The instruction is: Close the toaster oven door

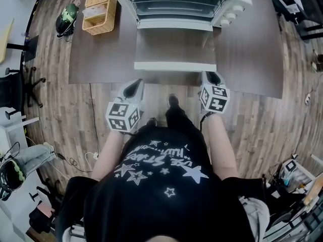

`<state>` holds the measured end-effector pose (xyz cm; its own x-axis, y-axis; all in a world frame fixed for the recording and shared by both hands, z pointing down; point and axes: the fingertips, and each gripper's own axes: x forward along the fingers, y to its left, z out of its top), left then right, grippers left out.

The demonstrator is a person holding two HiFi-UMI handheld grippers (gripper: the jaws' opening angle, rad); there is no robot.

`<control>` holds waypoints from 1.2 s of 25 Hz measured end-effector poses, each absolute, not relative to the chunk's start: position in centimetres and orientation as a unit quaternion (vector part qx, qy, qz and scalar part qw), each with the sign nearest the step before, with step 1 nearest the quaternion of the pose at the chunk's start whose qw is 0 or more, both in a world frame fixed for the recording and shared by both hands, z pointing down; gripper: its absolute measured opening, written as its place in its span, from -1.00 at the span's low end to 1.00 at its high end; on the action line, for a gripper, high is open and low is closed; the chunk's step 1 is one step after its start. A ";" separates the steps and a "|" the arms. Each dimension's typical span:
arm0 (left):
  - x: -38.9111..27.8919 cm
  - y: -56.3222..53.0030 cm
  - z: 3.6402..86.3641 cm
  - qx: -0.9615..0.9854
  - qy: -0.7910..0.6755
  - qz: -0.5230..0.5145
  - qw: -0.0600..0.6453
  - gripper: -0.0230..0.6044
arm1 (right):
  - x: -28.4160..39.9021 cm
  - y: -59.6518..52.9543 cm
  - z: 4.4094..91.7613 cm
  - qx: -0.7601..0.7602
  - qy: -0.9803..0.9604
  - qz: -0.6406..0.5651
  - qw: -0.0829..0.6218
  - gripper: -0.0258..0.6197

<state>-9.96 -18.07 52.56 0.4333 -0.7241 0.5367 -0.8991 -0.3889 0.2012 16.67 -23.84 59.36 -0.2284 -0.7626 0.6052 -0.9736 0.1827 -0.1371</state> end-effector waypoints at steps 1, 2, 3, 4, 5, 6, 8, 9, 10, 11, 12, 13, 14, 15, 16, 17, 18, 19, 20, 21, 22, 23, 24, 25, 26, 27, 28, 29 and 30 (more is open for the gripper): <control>-10.1 -18.1 52.5 0.812 -0.501 0.183 0.236 -0.89 | 16.7 -23.9 59.2 0.587 -0.740 0.257 0.205 -0.64; -10.3 -18.2 52.3 0.811 -0.503 0.181 0.235 -0.89 | 16.7 -23.9 59.0 0.587 -0.739 0.258 0.204 -0.65; -10.4 -18.2 52.2 0.811 -0.506 0.179 0.234 -0.89 | 16.7 -23.9 58.8 0.588 -0.739 0.259 0.202 -0.65; -10.6 -18.3 52.0 0.810 -0.508 0.177 0.232 -0.89 | 16.8 -23.9 58.5 0.589 -0.738 0.260 0.200 -0.65; -10.8 -18.4 51.7 0.810 -0.511 0.174 0.230 -0.89 | 16.8 -23.9 58.2 0.590 -0.738 0.261 0.198 -0.66; -11.0 -18.4 51.5 0.809 -0.513 0.172 0.228 -0.89 | 16.8 -23.9 57.9 0.591 -0.738 0.262 0.195 -0.66; -11.3 -18.4 51.1 0.809 -0.518 0.167 0.224 -0.89 | 16.9 -23.9 57.2 0.591 -0.738 0.265 0.191 -0.66; -11.5 -18.4 51.0 0.809 -0.519 0.166 0.222 -0.89 | 17.0 -23.9 56.9 0.591 -0.738 0.266 0.189 -0.66; -11.6 -18.4 50.8 0.808 -0.521 0.164 0.220 -0.89 | 17.0 -24.0 56.5 0.591 -0.738 0.266 0.186 -0.66; -11.8 -18.5 50.7 0.808 -0.522 0.163 0.219 -0.89 | 17.0 -24.0 56.1 0.592 -0.739 0.266 0.184 -0.66; -11.9 -18.5 50.5 0.808 -0.524 0.161 0.217 -0.89 | 17.0 -24.0 55.7 0.592 -0.739 0.265 0.181 -0.66; -12.1 -18.6 50.3 0.808 -0.525 0.159 0.215 -0.89 | 17.0 -24.1 55.2 0.593 -0.739 0.264 0.178 -0.66; -12.2 -18.7 50.1 0.808 -0.527 0.157 0.214 -0.89 | 17.0 -24.2 54.8 0.594 -0.740 0.262 0.175 -0.66; -12.3 -18.8 49.9 0.808 -0.528 0.154 0.212 -0.89 | 17.0 -24.3 54.3 0.595 -0.740 0.261 0.171 -0.66; -12.4 -18.9 49.7 0.808 -0.528 0.152 0.211 -0.89 | 17.0 -24.5 53.9 0.596 -0.741 0.259 0.168 -0.66; -12.4 -19.0 49.6 0.809 -0.529 0.149 0.210 -0.89 | 17.0 -24.6 53.5 0.597 -0.741 0.258 0.165 -0.66; -12.5 -19.1 49.4 0.809 -0.529 0.146 0.209 -0.89 | 17.0 -24.8 53.1 0.598 -0.742 0.256 0.162 -0.66; -12.5 -19.2 49.2 0.810 -0.529 0.145 0.208 -0.89 | 17.0 -24.9 52.7 0.599 -0.742 0.255 0.160 -0.66; -12.5 -19.2 49.1 0.810 -0.529 0.143 0.207 -0.89 | 17.0 -25.0 52.3 0.599 -0.743 0.253 0.158 -0.66; -12.6 -19.3 48.9 0.811 -0.530 0.142 0.206 -0.89 | 17.0 -25.1 52.0 0.599 -0.744 0.252 0.156 -0.66; -12.6 -19.3 48.7 0.811 -0.531 0.140 0.204 -0.89 | 17.0 -25.2 51.7 0.598 -0.745 0.251 0.153 -0.66; -12.6 -19.5 48.5 0.811 -0.532 0.138 0.201 -0.89 | 17.1 -25.3 51.4 0.598 -0.746 0.251 0.150 -0.66; -12.6 -19.6 48.3 0.811 -0.533 0.136 0.199 -0.89 | 17.1 -25.5 51.1 0.597 -0.748 0.251 0.147 -0.66; -12.6 -19.8 48.2 0.811 -0.535 0.133 0.197 -0.89 | 17.2 -25.6 50.9 0.597 -0.749 0.250 0.144 -0.66; -12.6 -19.9 48.0 0.811 -0.535 0.131 0.196 -0.89 | 17.2 -25.8 50.6 0.596 -0.750 0.250 0.140 -0.66; -12.6 -20.0 47.9 0.811 -0.536 0.129 0.195 -0.89 | 17.1 -25.9 50.4 0.595 -0.751 0.249 0.138 -0.66; -12.6 -20.1 47.8 0.811 -0.537 0.128 0.193 -0.89 | 17.1 -26.1 50.1 0.595 -0.753 0.248 0.136 -0.66; -12.5 -20.2 47.7 0.811 -0.537 0.127 0.192 -0.89 | 17.1 -26.2 49.8 0.595 -0.753 0.247 0.134 -0.66; -12.5 -20.3 47.5 0.811 -0.538 0.126 0.191 -0.89 | 17.1 -26.3 49.5 0.595 -0.754 0.246 0.131 -0.66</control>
<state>-12.48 -20.32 47.51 0.3897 -0.8251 0.4090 -0.9209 -0.3486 0.1743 17.12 -26.30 49.53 -0.2588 -0.8327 0.4895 -0.9613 0.1723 -0.2152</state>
